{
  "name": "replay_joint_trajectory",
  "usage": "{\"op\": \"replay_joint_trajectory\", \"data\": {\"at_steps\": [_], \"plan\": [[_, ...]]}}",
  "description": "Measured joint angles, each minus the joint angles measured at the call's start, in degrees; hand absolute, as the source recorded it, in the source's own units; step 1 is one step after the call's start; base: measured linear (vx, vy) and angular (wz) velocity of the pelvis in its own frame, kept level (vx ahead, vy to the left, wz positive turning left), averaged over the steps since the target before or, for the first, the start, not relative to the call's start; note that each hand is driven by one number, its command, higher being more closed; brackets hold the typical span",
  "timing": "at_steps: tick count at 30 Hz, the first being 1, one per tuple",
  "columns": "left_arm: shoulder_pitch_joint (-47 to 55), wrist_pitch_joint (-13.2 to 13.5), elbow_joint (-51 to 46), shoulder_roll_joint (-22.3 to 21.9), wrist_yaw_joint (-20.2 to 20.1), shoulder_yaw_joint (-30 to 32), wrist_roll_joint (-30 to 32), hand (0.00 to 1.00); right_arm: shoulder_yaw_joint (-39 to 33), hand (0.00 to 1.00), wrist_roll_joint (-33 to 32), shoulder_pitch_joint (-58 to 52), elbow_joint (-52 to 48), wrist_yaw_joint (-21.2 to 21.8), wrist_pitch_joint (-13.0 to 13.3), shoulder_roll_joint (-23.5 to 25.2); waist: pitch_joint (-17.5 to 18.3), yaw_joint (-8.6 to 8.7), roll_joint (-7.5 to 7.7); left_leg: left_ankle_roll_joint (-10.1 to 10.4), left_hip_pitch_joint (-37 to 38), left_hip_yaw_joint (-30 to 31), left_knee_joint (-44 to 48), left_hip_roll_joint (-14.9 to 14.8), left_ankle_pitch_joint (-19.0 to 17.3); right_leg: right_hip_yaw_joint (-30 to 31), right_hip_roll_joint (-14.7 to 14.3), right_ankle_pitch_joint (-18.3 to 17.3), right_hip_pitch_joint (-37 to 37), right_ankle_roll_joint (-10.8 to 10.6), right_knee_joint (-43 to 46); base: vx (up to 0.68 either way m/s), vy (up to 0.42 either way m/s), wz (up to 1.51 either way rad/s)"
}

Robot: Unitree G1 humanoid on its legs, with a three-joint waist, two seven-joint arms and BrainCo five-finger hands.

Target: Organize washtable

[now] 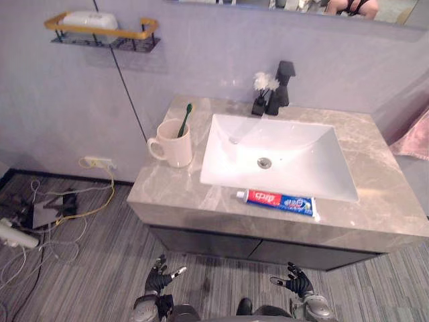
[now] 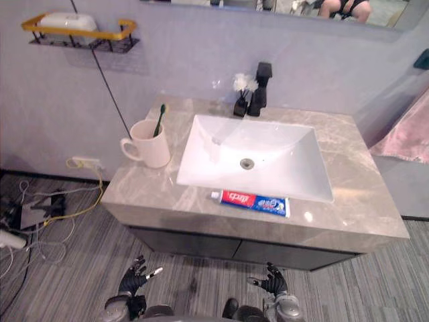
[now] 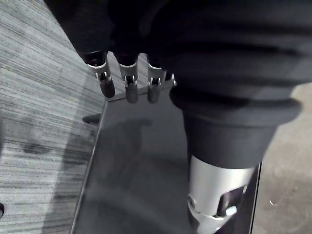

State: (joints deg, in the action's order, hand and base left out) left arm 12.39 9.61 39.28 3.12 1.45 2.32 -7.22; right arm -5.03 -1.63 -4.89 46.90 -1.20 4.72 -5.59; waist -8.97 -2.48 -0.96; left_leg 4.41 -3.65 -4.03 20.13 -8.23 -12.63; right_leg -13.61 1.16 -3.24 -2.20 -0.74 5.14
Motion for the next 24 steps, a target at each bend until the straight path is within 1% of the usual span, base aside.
{"op": "replay_joint_trajectory", "data": {"at_steps": [1,2,3,7,10,12,14,17,22,23,24], "plan": [[0.04,0.14,-0.03,0.04,0.03,-0.05,0.01,0.0,0.09,0.0,0.01,-0.08,-0.1,0.11,0.01,0.37,0.04,0.02,0.66,0.01,0.83,-0.08,-1.42,0.79,0.17,0.42,0.5,0.24,-0.64,-0.48,-0.94,0.15,0.183,-0.23],[-0.2,0.29,0.03,0.67,0.05,-0.03,0.01,0.0,0.05,0.0,0.02,-0.7,-0.1,0.12,0.01,0.75,0.14,0.18,1.56,-0.55,1.52,-0.34,-2.65,1.83,0.5,0.44,1.27,0.79,-1.74,-1.39,-2.59,0.17,0.141,-0.07],[-0.19,0.32,0.05,0.73,0.03,-0.05,0.02,0.0,-0.29,0.0,0.02,-1.42,0.01,0.02,0.0,0.78,0.5,0.06,2.1,-0.81,2.04,-1.12,-3.14,2.49,0.59,1.08,1.91,1.1,-1.96,-1.86,-3.33,0.17,0.144,-0.08],[0.01,0.34,1.55,0.85,0.03,-0.09,0.06,0.0,-1.45,0.0,0.01,-1.79,0.43,-0.08,0.01,0.75,0.7,0.02,2.15,-1.14,4.52,-1.52,-5.07,4.43,0.76,2.97,3.03,1.72,-3.16,-2.82,-4.86,0.11,0.103,-0.21],[0.03,0.32,3.16,1.79,0.03,-0.1,0.12,0.0,-1.51,0.0,0.1,-1.28,2.09,-0.08,-0.04,0.78,0.78,0.07,2.0,-1.26,6.03,-1.99,-6.08,5.11,0.84,3.8,3.21,1.86,-4.21,-2.87,-5.42,0.08,0.059,-0.17],[0.01,0.32,3.63,1.94,0.11,0.05,0.13,0.0,-2.05,0.0,0.19,-1.19,2.8,-0.11,-0.07,0.7,0.82,0.09,2.0,-1.41,6.66,-1.99,-6.5,5.1,0.93,4.09,3.09,1.86,-4.51,-2.86,-5.57,0.02,0.006,-0.07],[0.02,0.33,4.33,1.91,0.09,0.01,0.15,0.0,-2.42,0.0,0.35,-1.09,4.28,-0.18,-0.1,0.38,0.9,0.16,1.89,-2.16,7.56,-1.92,-8.06,5.14,1.4,4.29,2.98,1.99,-4.54,-2.66,-5.58,-0.02,-0.016,-0.07],[-0.02,0.33,4.79,1.75,0.08,0.0,0.18,0.0,-2.43,0.0,0.69,-1.05,6.24,-0.31,-0.19,0.23,0.94,0.21,1.92,-2.75,8.52,-1.83,-9.68,5.27,1.83,4.46,2.92,2.36,-4.52,-2.53,-5.6,-0.06,-0.006,-0.06],[0.07,0.33,5.66,1.85,0.1,0.12,0.21,0.0,-2.43,0.0,1.06,-1.2,7.87,-1.18,-0.23,-0.36,1.05,0.3,2.0,-3.12,9.09,-2.52,-10.74,5.65,2.32,5.74,3.16,3.49,-4.46,-2.9,-6.68,-0.08,0.012,-0.1],[0.22,0.23,6.35,3.78,0.1,0.37,0.65,0.0,-3.49,0.0,2.21,0.53,8.52,-1.34,-0.34,-2.97,3.87,1.6,2.38,-3.7,10.45,-1.67,-13.89,7.27,3.63,5.95,4.03,4.47,-4.56,-3.57,-8.39,-0.03,0.006,-0.06],[0.22,0.23,6.35,3.78,0.1,0.37,0.64,0.0,-3.49,0.0,2.21,0.53,8.52,-1.34,-0.33,-2.97,3.87,1.6,2.38,-3.7,10.45,-1.67,-13.89,7.27,3.63,5.95,4.03,4.47,-4.56,-3.57,-8.39,0.0,0.0,0.0]]}}
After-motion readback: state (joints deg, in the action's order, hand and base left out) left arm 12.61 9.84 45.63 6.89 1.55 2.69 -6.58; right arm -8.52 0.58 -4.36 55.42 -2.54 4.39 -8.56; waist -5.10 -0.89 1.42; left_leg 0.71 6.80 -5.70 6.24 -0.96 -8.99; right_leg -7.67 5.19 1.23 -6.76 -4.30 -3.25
